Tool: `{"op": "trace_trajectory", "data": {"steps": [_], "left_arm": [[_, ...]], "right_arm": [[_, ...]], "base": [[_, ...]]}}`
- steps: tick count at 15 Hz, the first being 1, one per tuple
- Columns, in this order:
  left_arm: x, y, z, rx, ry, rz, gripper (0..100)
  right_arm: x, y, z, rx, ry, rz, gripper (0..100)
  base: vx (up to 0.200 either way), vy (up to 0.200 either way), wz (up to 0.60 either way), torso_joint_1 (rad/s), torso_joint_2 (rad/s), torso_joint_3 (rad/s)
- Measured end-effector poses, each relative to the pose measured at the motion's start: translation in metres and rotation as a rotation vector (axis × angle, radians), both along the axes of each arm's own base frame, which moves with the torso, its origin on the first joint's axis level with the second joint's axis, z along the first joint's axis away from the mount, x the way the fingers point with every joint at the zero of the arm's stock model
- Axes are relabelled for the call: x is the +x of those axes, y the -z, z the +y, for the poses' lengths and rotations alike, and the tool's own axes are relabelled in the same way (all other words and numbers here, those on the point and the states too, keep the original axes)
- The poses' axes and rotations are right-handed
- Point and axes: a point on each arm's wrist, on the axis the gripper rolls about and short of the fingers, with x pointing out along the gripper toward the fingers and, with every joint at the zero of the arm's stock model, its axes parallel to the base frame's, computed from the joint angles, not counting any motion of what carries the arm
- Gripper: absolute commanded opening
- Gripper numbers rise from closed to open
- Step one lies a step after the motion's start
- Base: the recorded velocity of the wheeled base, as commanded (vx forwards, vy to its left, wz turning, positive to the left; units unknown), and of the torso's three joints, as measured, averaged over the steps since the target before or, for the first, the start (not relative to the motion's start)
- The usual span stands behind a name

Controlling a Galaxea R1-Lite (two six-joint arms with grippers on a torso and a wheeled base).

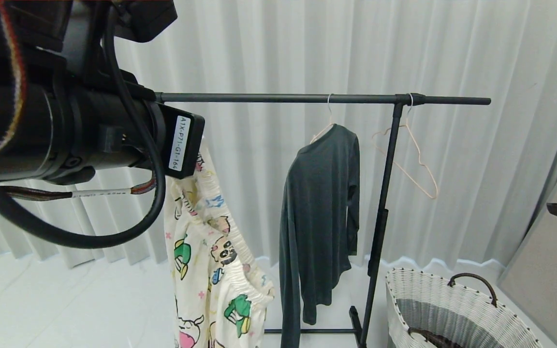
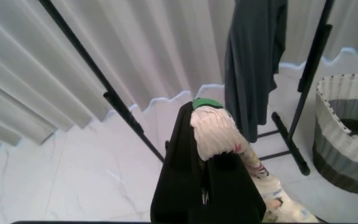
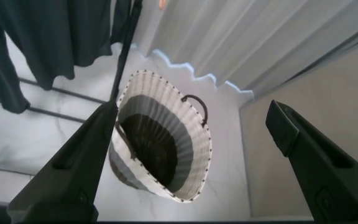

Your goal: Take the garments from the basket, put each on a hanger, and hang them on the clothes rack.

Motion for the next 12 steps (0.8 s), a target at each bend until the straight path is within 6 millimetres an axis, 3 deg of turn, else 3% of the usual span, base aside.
{"op": "trace_trajectory", "data": {"steps": [3,12], "left_arm": [[0.000,0.000,0.000,-0.001,0.000,-0.001,0],[-0.001,0.000,-0.001,0.000,0.005,0.000,0]], "right_arm": [[0.001,0.000,-0.001,0.001,0.008,-0.002,100],[0.017,0.002,0.001,0.049,0.000,-0.075,100]], "base": [[0.000,0.000,0.00,0.246,-0.48,-0.238],[0.200,0.000,0.00,0.033,-0.05,-0.028]]}}
